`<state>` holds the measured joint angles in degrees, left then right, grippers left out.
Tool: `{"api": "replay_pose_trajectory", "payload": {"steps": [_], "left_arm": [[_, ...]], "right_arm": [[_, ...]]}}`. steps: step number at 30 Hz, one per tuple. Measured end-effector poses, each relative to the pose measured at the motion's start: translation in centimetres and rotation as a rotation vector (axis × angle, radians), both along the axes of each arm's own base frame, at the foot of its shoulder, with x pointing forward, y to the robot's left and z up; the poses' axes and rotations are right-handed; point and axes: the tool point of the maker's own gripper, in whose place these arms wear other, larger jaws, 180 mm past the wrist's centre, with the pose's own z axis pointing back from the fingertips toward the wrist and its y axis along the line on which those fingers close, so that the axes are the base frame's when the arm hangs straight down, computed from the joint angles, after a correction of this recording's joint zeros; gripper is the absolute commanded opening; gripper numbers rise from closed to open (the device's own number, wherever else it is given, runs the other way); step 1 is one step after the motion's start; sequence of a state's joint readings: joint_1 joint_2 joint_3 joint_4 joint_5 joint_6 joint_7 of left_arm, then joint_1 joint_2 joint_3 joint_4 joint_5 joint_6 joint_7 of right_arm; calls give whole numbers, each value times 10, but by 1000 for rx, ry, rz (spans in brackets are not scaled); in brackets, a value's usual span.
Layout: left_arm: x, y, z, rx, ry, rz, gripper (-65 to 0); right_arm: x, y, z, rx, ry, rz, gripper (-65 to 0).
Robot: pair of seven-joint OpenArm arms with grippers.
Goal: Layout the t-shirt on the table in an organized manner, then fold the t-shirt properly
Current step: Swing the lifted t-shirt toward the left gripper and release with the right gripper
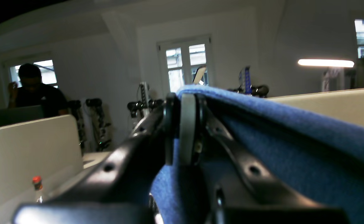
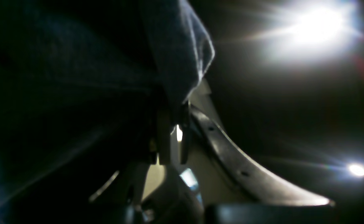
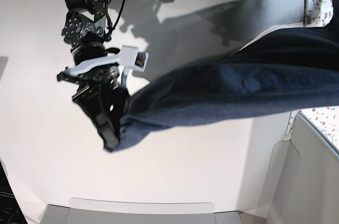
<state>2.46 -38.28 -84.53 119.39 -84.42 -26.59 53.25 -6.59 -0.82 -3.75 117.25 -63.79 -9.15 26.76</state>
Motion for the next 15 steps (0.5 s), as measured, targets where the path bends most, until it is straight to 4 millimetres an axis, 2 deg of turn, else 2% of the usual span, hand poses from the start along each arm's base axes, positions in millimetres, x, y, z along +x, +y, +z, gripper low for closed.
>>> {"api": "replay_pose_trajectory", "payload": {"steps": [2, 9, 13, 15], "left_arm": [[1, 0, -4, -5, 16, -1, -650], [6, 2, -25, -48, 68, -8, -650], [19, -6, -36, -63, 104, -56, -650], [25, -11, -42, -73, 121, -87, -650]], "right_arm": [[-9, -1, -11, 17, 31, 38, -650], [-29, -42, -39, 37, 116, 9, -650], [-38, -79, -44, 54, 132, -61, -650], [-45, -100, -38, 72, 105, -98, -650]]}}
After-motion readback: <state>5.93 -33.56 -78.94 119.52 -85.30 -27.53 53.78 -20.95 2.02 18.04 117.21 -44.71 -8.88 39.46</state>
